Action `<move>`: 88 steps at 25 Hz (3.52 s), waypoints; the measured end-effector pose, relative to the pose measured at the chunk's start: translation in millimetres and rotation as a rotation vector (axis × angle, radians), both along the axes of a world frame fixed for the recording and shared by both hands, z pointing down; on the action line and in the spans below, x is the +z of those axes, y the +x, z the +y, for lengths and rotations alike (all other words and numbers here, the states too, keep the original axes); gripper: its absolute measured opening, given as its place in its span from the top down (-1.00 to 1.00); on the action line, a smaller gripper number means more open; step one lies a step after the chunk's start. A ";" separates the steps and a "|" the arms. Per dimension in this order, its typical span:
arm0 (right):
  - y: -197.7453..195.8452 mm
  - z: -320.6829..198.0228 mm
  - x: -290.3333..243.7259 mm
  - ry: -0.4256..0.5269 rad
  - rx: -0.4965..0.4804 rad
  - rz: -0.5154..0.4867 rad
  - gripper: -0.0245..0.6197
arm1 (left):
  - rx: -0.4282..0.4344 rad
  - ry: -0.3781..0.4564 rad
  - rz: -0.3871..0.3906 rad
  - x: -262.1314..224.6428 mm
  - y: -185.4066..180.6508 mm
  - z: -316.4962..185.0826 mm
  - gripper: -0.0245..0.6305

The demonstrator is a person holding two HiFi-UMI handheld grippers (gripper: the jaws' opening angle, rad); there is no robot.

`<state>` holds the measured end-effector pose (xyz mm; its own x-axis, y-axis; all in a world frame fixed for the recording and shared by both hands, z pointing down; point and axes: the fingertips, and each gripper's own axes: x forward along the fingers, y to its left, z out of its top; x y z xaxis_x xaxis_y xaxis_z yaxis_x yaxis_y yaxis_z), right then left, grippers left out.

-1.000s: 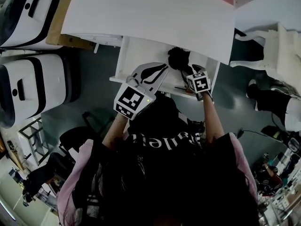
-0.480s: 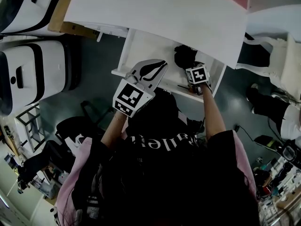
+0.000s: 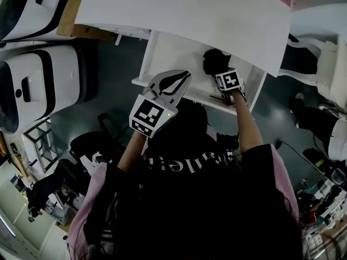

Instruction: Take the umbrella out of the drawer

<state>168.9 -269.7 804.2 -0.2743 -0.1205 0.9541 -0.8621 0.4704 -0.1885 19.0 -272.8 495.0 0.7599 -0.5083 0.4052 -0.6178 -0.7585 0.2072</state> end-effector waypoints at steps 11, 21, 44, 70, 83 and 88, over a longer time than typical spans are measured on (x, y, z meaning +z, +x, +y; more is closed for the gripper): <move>-2.5 -1.1 -12.0 0.058 -0.034 0.072 0.06 | 0.003 -0.001 -0.024 1.0 -10.2 6.4 0.85; -21.7 8.0 -68.7 0.146 -0.254 0.063 0.06 | -0.076 0.002 -0.022 -7.5 -29.3 11.2 0.85; -29.0 73.2 -279.4 0.443 0.045 -0.250 0.06 | -0.019 0.090 0.002 -48.2 7.9 72.5 0.85; -35.9 196.9 -302.1 0.450 0.122 -0.353 0.06 | -0.139 0.082 0.000 -59.2 2.0 194.1 0.85; -132.2 258.8 -328.9 0.473 0.185 -0.434 0.06 | -0.137 0.134 0.059 -82.7 -86.0 268.2 0.85; -172.9 299.3 -336.3 0.497 0.205 -0.446 0.06 | -0.132 0.163 0.064 -90.3 -130.5 313.9 0.85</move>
